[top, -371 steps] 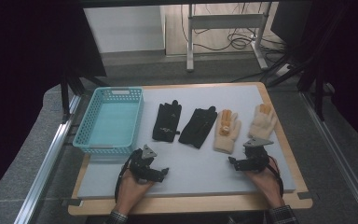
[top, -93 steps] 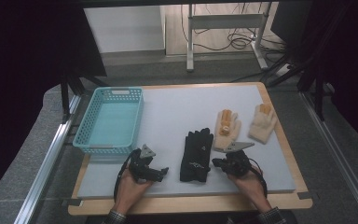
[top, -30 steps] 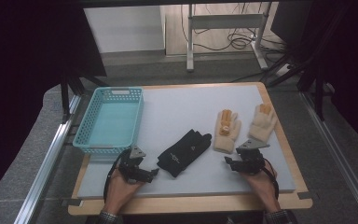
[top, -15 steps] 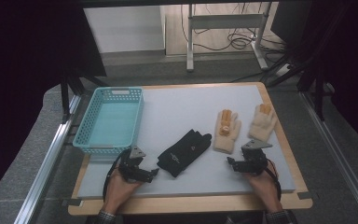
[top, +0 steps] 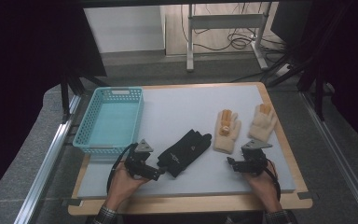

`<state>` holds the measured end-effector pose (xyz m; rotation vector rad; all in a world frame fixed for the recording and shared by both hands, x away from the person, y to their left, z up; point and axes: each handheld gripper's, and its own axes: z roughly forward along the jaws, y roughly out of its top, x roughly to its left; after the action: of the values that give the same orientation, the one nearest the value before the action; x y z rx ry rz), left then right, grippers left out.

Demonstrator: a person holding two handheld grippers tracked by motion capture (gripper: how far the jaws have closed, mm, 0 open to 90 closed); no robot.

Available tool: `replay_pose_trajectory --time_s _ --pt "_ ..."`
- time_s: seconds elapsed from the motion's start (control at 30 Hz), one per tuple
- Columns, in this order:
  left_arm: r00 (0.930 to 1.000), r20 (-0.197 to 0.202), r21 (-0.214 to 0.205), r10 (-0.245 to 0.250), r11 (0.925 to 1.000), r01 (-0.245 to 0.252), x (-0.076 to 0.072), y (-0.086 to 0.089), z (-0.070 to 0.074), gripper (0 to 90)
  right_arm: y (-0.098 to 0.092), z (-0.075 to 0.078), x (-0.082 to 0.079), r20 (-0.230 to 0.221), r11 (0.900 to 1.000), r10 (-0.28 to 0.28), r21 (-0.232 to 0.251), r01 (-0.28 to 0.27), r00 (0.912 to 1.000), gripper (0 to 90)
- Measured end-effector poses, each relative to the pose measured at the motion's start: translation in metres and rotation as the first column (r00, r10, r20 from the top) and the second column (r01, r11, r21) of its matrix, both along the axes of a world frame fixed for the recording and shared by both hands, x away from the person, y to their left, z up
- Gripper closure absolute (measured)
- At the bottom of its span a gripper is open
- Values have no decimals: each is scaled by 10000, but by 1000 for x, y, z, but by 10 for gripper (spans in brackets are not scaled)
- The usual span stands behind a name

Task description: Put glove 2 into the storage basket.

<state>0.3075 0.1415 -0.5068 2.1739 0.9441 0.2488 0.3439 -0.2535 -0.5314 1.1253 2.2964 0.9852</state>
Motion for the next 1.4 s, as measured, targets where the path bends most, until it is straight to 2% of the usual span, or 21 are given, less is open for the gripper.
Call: replay_pose_trajectory --time_s 0.17,0.2,0.23,0.3,0.4,0.53,0.57,0.67,0.73,0.8,0.83,0.87,0.93,1.07,1.13,1.23,1.37,1.4 --pt "9995 -152 132 -288 9995 290 16 -27 7 0 0 0 0 3 10000 5 1 -5 10000 242" --pt "9990 -211 216 -393 9990 398 23 -37 8 0 0 0 0 6 10000 7 0 -7 10000 241" --pt "9990 -211 216 -393 9990 398 23 -37 8 0 0 0 0 6 10000 7 0 -7 10000 241" --pt "9987 -275 262 -418 9988 425 30 -48 7 0 0 0 0 4 10000 6 2 -6 10000 241" --pt "9981 -286 514 -555 9971 569 38 -65 6 0 0 0 0 5 10000 11 2 -11 10000 241" --pt "9990 -303 1165 -319 9926 353 48 -86 -1 0 0 0 0 2 10000 15 5 -15 10000 239" --pt "9994 -274 1219 -226 9922 258 50 -89 -4 0 0 0 0 -3 10000 12 16 -12 10000 239" --pt "9994 -323 1590 -88 9872 138 58 -93 -9 0 0 0 0 1 10000 20 6 -20 10000 239" --pt "9984 -566 1587 -53 9872 142 64 -92 -13 0 0 0 0 3 10000 23 8 -23 10000 238" --pt "9947 -1023 1391 -36 9901 179 70 -90 -17 0 0 0 0 6 10000 28 3 -28 10000 238" --pt "9925 -1218 1260 -85 9917 239 70 -90 -19 0 0 0 0 3 10000 25 4 -25 10000 238" --pt "9910 -1333 1322 -137 9907 315 68 -92 -21 0 0 0 0 5 10000 28 2 -28 10000 238" --pt "9920 -1251 1417 -191 9892 369 66 -93 -22 0 0 0 0 9 10000 29 -1 -29 10000 238" --pt "9946 -986 1981 -323 9788 514 58 -101 -23 0 0 0 0 15 10000 34 -5 -34 10000 238" --pt "9943 -1008 2027 -333 9778 533 57 -102 -22 0 0 0 0 22 10000 35 -9 -35 10000 237" --pt "9952 -979 1971 -94 9800 286 59 -97 -18 81 0 0 0 34 10000 43 -21 -43 10000 237" --pt "9955 -934 1904 125 9817 55 62 -87 -14 294 0 0 0 14 10000 28 -13 -28 10000 238" --pt "9959 -880 1888 202 9820 -32 62 -85 -13 373 0 0 0 20 10000 30 -14 -30 10000 237"
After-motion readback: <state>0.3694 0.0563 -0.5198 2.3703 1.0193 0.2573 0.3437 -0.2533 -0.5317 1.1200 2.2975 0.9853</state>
